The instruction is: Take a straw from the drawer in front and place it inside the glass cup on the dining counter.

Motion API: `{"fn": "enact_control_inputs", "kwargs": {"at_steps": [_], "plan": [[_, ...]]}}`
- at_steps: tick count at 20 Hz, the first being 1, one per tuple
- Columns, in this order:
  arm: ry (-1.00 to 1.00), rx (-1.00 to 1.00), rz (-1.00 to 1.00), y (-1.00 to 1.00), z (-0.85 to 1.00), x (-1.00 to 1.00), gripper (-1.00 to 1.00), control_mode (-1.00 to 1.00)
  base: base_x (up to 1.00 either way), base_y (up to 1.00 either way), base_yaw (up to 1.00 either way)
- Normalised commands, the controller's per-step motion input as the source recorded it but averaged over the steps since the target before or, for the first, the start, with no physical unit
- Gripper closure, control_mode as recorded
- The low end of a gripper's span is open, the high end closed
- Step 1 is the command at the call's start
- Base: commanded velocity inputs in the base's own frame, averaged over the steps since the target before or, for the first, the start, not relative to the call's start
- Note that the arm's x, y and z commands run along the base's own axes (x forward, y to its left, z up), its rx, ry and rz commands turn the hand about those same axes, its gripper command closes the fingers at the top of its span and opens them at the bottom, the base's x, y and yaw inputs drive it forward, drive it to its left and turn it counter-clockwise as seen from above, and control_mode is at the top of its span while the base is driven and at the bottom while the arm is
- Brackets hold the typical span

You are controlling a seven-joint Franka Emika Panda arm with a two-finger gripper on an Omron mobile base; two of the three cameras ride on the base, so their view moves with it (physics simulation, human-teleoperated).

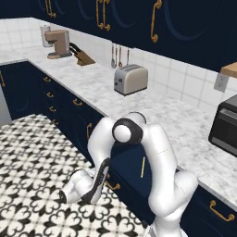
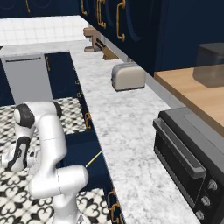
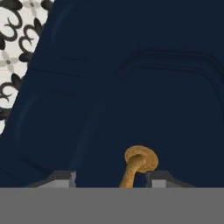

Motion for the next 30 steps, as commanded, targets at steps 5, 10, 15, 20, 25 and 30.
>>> {"fn": "enact_control_inputs", "kwargs": {"at_steps": [5, 10, 15, 20, 25, 30], "plan": [[0.22, 0.25, 0.01, 0.25, 0.35, -0.46, -1.0, -1.0, 0.0, 0.0, 0.0], [-0.01, 0.3, 0.0, -0.36, 1.0, -0.24, -1.0, -1.0, 0.0, 0.0, 0.0], [0.01, 0.3, -0.05, -0.87, 1.0, 0.24, -1.0, -1.0, 0.0, 0.0, 0.0], [0.14, 0.33, -0.13, -1.0, 0.87, 0.59, -1.0, -1.0, 0.0, 0.0, 0.0], [0.29, 0.24, -0.08, -0.89, 0.14, 0.72, -1.0, -1.0, 0.0, 0.0, 0.0], [0.15, 0.07, 0.0, -0.4, -0.54, 0.47, -1.0, -1.0, 0.0, 0.0, 0.0]]}}
